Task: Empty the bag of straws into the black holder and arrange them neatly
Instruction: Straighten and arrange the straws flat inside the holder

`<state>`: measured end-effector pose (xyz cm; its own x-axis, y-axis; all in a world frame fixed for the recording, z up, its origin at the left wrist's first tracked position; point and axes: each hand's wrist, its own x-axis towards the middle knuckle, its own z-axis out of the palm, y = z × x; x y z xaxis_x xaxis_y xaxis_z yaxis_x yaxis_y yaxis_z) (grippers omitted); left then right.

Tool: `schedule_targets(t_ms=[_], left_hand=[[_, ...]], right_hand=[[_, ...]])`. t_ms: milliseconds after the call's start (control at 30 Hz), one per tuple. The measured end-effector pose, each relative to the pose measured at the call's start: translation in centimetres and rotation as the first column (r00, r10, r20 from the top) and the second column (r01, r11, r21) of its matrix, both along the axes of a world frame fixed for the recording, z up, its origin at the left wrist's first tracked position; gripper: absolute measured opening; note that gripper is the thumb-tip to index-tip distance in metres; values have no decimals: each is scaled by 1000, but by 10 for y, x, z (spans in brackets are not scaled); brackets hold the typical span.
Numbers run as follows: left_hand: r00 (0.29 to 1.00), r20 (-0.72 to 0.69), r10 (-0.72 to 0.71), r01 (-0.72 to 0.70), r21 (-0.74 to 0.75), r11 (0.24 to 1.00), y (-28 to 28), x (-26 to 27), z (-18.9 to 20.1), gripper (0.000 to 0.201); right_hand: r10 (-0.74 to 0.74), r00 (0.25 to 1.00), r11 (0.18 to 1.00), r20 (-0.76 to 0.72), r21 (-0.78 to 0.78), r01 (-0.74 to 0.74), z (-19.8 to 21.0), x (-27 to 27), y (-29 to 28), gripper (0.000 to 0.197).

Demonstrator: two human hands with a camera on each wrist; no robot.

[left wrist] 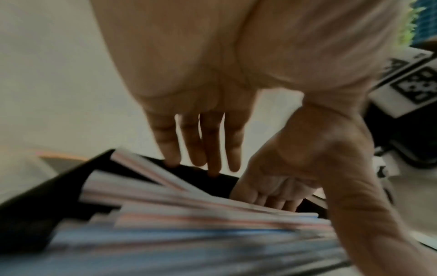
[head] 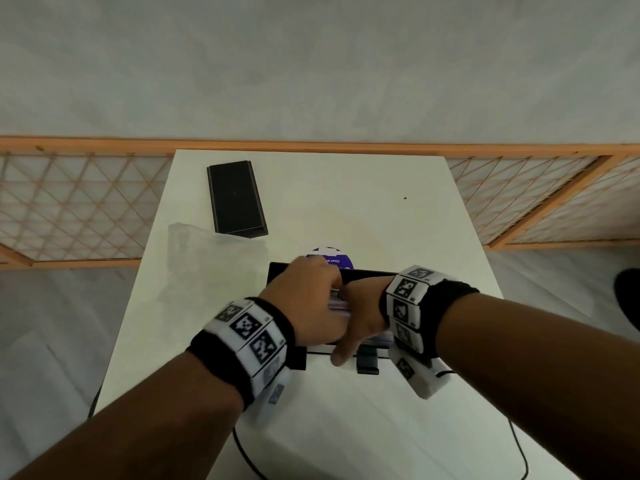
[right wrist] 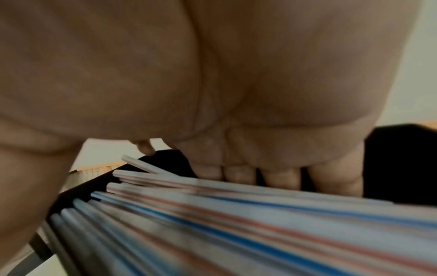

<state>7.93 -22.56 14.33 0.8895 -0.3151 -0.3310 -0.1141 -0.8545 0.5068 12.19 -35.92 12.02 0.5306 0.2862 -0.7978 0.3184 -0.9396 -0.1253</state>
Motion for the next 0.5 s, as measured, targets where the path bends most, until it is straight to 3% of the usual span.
schedule_targets(t_ms=[67, 133, 267, 367, 500], left_hand=[[978, -146, -151, 181, 215, 960, -13, 10, -1, 69], [947, -246, -206, 284, 344, 895, -22, 18, -9, 91], [918, -323, -232, 353, 392, 850, -30, 25, -29, 114], [927, -294, -233, 341, 404, 849, -28, 19, -38, 113], [938, -256, -233, 319, 377, 869, -16, 10, -43, 95]], right_hand=[[41, 999, 998, -4, -46, -41, 0, 0, -5, 83], [57, 998, 996, -2, -67, -57, -1, -2, -8, 82], [98, 994, 992, 52, -86, -93, -1, -10, -20, 101], [78, 989, 996, 129, -63, -70, -8, -21, -26, 108], [-17, 982, 999, 189, 49, 7, -20, -28, -31, 86]])
